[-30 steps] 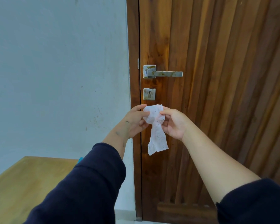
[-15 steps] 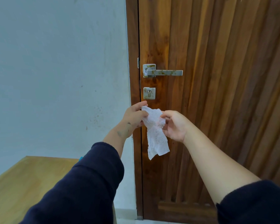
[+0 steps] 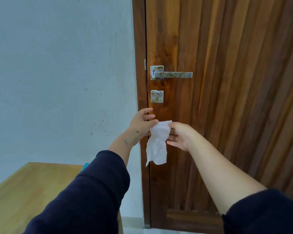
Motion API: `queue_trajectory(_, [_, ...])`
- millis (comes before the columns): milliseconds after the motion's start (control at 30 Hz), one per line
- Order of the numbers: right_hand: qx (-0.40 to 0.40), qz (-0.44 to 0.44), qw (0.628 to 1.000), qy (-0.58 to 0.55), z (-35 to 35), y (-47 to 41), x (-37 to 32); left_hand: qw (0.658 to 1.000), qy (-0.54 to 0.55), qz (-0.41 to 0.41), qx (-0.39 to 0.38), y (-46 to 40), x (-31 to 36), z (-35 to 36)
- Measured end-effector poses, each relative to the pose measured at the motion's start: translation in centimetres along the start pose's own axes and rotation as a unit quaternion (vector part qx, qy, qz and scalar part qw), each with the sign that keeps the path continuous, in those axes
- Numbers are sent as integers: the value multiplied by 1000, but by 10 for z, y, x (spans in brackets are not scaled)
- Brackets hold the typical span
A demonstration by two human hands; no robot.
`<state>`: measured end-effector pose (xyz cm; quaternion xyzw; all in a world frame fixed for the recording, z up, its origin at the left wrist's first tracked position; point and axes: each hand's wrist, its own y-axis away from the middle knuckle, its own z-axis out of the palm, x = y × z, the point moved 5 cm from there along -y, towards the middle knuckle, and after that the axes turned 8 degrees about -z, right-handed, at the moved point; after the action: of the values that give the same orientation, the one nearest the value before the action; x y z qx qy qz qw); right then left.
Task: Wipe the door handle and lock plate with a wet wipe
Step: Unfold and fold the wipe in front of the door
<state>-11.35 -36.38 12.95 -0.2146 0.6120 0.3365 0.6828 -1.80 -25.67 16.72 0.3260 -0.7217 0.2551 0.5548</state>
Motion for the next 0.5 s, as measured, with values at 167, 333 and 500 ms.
queue_trajectory(167, [18, -75, 996, -36, 1, -1, -13, 996, -3, -91, -15, -2, -10, 1])
queue_trajectory(333, [56, -187, 979, 61, 0, -3, -33, 993, 53, -106, -13, -4, -12, 2])
queue_trajectory(500, [68, -153, 986, 28, -6, -2, -42, 985, 137, -100, 26, -6, -7, -1])
